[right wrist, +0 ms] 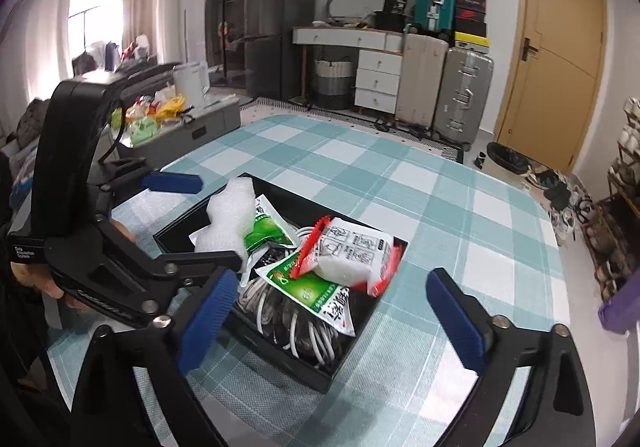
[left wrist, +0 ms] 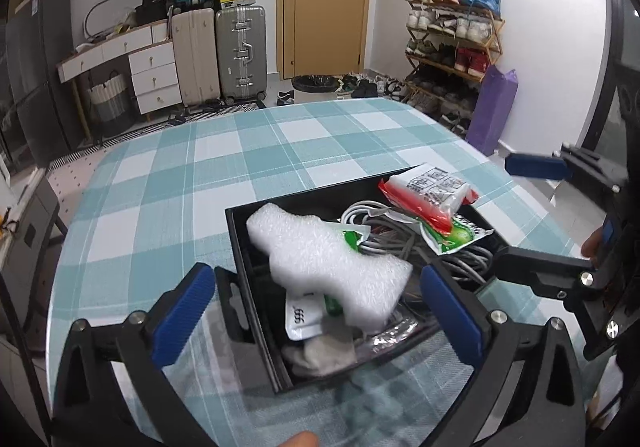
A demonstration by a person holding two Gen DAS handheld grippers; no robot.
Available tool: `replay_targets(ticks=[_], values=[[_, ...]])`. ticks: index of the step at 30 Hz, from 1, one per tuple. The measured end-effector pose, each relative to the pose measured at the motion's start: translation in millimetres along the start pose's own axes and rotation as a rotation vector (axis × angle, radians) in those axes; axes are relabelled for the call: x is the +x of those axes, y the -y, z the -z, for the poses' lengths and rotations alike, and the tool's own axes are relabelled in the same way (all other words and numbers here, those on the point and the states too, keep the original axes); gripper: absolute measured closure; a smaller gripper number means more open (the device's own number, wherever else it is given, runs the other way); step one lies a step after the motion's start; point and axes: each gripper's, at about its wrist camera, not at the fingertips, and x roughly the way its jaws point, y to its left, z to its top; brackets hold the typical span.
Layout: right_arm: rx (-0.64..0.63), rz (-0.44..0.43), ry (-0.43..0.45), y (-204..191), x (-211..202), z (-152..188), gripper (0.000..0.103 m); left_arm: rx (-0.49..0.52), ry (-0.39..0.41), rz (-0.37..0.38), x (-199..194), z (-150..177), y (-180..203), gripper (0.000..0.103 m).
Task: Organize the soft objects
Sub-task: 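Open both grippers to release the foam and packet into the box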
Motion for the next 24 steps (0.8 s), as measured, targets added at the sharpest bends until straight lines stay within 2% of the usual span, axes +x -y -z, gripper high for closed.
replay_targets(ticks=[4, 11, 24], values=[[0.051, 0.001, 0.035, 3.5, -10.1, 7.1, 0.001, -0.037, 0.019, 0.014, -10.0, 4.9, -1.7, 0.000], [0.105, 0.016, 0.089, -0.3, -25.2, 19.8, 0.001, -0.069, 0.063, -0.037, -26.1, 15.3, -0.3, 0.000], [0.090, 0.016, 0.171, -21.7, -38.9, 34.8, 0.001, -0.102, 0.134, -0.076, -38.8, 38.1, 3.7, 0.000]])
